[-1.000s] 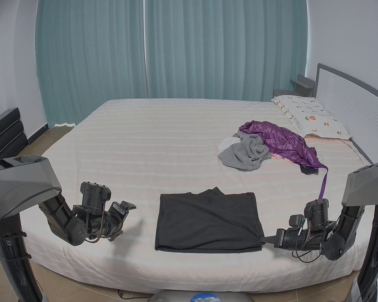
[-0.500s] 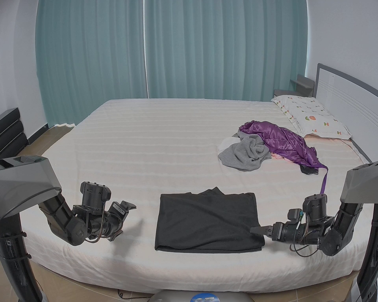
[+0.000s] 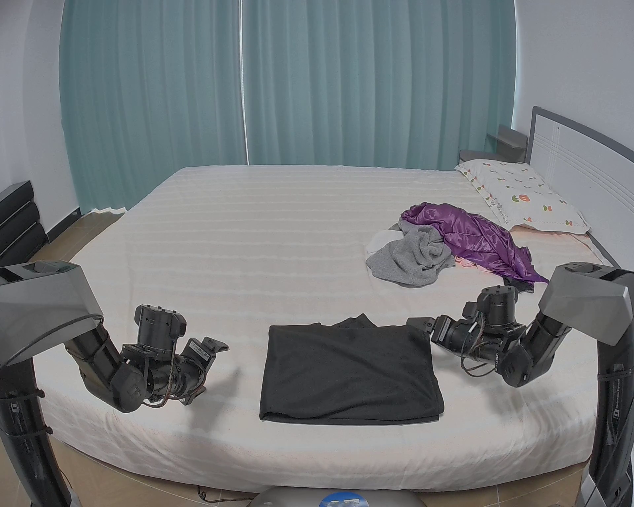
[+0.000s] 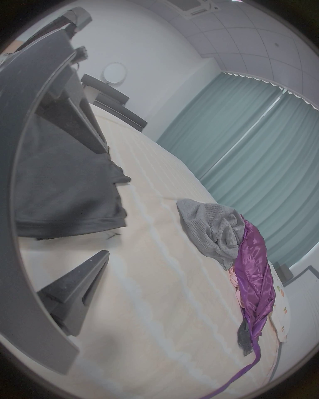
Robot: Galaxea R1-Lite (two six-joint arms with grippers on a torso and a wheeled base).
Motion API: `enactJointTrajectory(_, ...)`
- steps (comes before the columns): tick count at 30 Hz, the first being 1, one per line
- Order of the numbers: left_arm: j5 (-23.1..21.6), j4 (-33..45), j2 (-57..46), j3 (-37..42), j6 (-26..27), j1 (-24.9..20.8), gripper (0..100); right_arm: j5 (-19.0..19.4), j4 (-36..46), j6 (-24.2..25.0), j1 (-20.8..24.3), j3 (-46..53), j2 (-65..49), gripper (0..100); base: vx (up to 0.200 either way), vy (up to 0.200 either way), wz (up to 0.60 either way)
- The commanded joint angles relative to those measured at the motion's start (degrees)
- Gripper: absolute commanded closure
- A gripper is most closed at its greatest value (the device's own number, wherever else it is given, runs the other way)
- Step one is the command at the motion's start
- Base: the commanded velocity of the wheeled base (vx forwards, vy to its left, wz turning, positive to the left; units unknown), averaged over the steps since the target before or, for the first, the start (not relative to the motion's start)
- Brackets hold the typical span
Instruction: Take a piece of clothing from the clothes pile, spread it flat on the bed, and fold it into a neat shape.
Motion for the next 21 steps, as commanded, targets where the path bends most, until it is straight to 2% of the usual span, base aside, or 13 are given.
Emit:
enactJointTrajectory(1, 0.0, 0.0, 0.1, 0.0, 0.0, 0.0, 0, -2.7, 6.3, 4.2, 0.4, -12.6, 8.4, 0, 0.0, 0.0, 0.0)
enactJointTrajectory(2, 0.0, 0.0, 0.1, 0.0, 0.0, 0.0, 0, -2.7, 6.6, 4.8, 0.4, -13.6, 8.7, 100, 0.0, 0.0, 0.0)
enactJointTrajectory(21, 0.0, 0.0, 0.0, 0.1, -0.1, 0.0, 0, -3.2, 6.6, 6.1, -1.5, -16.0, 10.0, 100, 0.0, 0.0, 0.0)
